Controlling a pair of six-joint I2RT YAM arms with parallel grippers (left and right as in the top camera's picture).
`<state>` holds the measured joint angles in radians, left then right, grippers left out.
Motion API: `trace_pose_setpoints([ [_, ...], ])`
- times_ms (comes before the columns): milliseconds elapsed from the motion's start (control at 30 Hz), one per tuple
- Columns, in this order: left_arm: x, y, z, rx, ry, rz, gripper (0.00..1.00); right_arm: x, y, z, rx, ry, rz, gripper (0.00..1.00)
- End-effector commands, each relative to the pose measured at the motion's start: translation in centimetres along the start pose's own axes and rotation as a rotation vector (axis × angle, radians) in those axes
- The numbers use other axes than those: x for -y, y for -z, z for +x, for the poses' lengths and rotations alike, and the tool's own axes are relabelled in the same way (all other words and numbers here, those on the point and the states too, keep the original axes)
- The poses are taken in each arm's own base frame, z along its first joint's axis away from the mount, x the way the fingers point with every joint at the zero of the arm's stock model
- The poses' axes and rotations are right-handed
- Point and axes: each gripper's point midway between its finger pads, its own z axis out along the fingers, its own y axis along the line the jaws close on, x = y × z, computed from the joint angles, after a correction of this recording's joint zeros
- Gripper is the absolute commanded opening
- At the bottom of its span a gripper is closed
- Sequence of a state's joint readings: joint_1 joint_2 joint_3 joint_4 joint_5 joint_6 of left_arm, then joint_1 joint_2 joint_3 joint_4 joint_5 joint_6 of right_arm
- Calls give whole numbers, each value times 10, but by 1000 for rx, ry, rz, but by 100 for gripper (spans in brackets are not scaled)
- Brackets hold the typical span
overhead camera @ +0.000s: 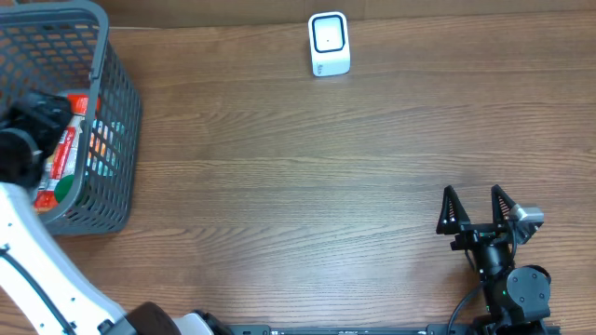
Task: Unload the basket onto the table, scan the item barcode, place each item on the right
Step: 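Move the left gripper into the basket toward the green-capped jar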
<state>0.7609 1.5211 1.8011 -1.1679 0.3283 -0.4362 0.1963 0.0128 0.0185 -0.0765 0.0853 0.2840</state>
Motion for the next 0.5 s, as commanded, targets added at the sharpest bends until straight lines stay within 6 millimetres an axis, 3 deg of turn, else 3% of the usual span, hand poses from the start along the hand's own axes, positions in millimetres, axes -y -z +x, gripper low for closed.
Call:
trace_pose_setpoints([
  [0, -20, 2, -20, 38, 78, -34, 96, 1, 0, 2, 3, 4, 3, 100],
  [233, -104, -17, -22, 27, 133, -426, 98, 2, 0, 2, 3, 4, 3, 100],
  [467, -133, -69, -10, -136, 67, -490, 100, 1, 0, 2, 3, 4, 3, 100],
])
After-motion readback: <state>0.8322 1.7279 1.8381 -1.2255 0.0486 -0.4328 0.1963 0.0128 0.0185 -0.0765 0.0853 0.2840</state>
